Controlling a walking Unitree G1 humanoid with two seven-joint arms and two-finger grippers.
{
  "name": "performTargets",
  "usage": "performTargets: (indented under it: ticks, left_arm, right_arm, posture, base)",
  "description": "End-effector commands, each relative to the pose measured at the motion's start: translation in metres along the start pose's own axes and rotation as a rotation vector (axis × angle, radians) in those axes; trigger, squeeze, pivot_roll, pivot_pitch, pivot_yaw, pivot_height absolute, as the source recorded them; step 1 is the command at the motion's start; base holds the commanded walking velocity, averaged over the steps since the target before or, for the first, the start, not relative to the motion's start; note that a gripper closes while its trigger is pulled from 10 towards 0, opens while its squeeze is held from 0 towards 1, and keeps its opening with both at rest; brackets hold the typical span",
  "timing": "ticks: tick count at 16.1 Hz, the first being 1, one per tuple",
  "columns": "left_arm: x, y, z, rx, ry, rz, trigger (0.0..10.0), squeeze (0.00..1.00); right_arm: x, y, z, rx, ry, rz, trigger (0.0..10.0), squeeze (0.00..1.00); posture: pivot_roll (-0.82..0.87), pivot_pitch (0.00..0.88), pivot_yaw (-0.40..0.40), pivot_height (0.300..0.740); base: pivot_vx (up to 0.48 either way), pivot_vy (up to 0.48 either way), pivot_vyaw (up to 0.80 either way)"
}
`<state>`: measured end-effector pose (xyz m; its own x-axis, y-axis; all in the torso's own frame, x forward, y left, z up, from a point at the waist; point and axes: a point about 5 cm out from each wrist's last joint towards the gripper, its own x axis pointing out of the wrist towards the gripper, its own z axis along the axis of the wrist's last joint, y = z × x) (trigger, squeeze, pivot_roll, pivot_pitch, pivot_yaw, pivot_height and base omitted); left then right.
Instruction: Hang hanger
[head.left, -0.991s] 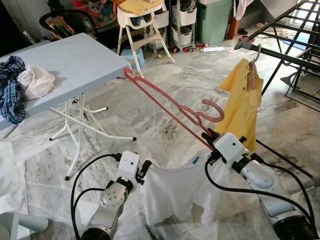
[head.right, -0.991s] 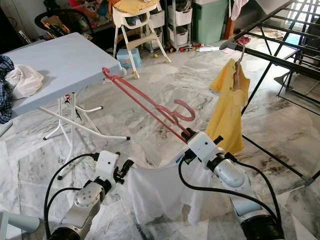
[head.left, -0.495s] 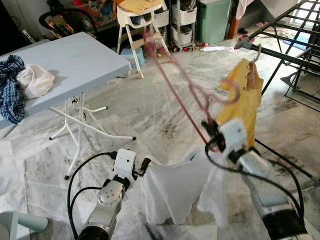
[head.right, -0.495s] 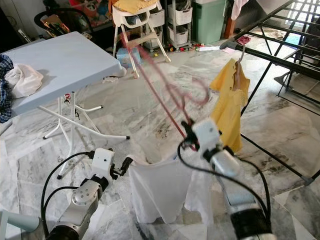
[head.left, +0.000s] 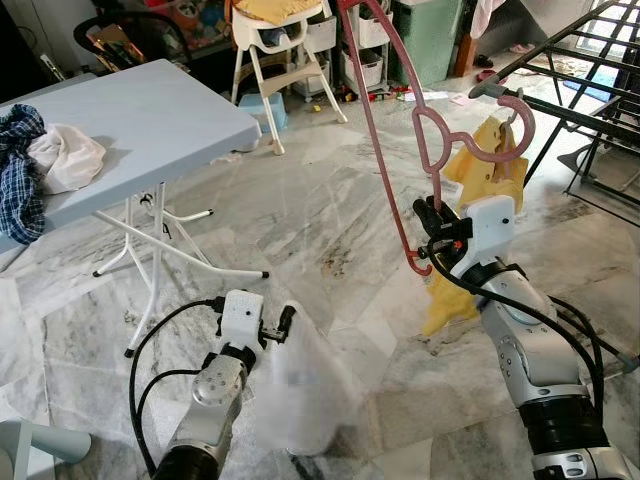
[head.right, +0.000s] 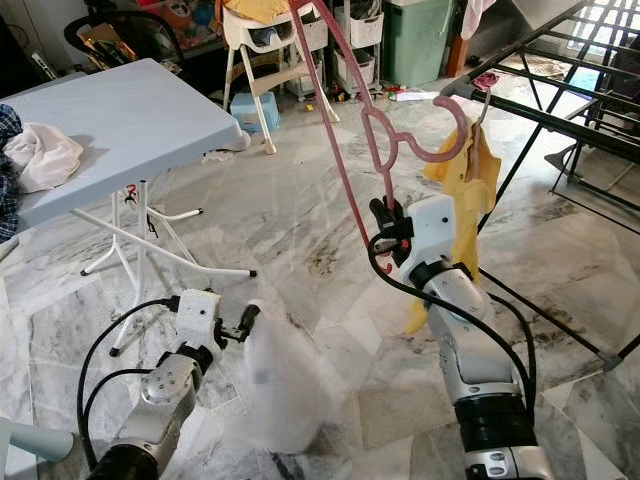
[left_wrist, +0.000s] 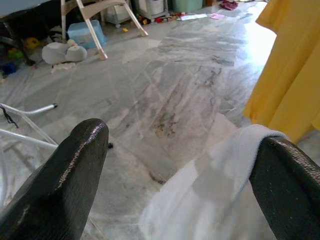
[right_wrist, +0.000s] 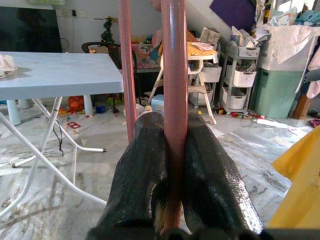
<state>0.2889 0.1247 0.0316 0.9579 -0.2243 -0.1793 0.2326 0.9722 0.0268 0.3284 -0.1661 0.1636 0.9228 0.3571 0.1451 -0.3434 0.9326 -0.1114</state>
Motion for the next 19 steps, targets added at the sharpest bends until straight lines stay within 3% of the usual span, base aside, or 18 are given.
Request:
performTargets:
  ticks: [1,5,6,7,19]
  left_arm:
    - [0.002,0.007,0.007,0.010,-0.034,0.023,10.0,1.00]
    - [0.001,0.008,0.009,0.029,-0.055,0.035,10.0,1.00]
    - [0.001,0.009,0.011,0.022,-0.070,0.034,0.0,0.20]
    - [0.002,0.013,0.016,0.024,-0.094,0.047,0.0,0.00]
    - [0.006,0.025,0.039,0.096,-0.216,0.099,0.0,0.00]
  right_arm:
    - [0.002,0.002,0.007,0.004,-0.024,0.011,0.0,0.00]
    - [0.000,0.003,0.007,0.005,-0.018,0.009,0.0,0.00]
    - [-0.001,0.003,0.007,0.003,-0.017,0.007,0.0,0.00]
    - [-0.001,0.002,0.007,0.002,-0.016,0.004,0.0,0.00]
    - [0.002,0.005,0.008,-0.001,-0.042,-0.001,0.0,0.00]
  posture:
    - [-0.14,0.013,0.079,0.740]
    - [-0.14,0.018,0.082,0.740]
    - [-0.14,0.018,0.084,0.740]
    - [-0.14,0.016,0.085,0.740]
    - [-0.13,0.000,0.103,0.740]
  base:
    - [0.000,0.000,0.00]
    - [0.000,0.000,0.00]
    - [0.000,0.000,0.00]
    - [0.000,0.000,0.00]
    - [0.000,0.000,0.00]
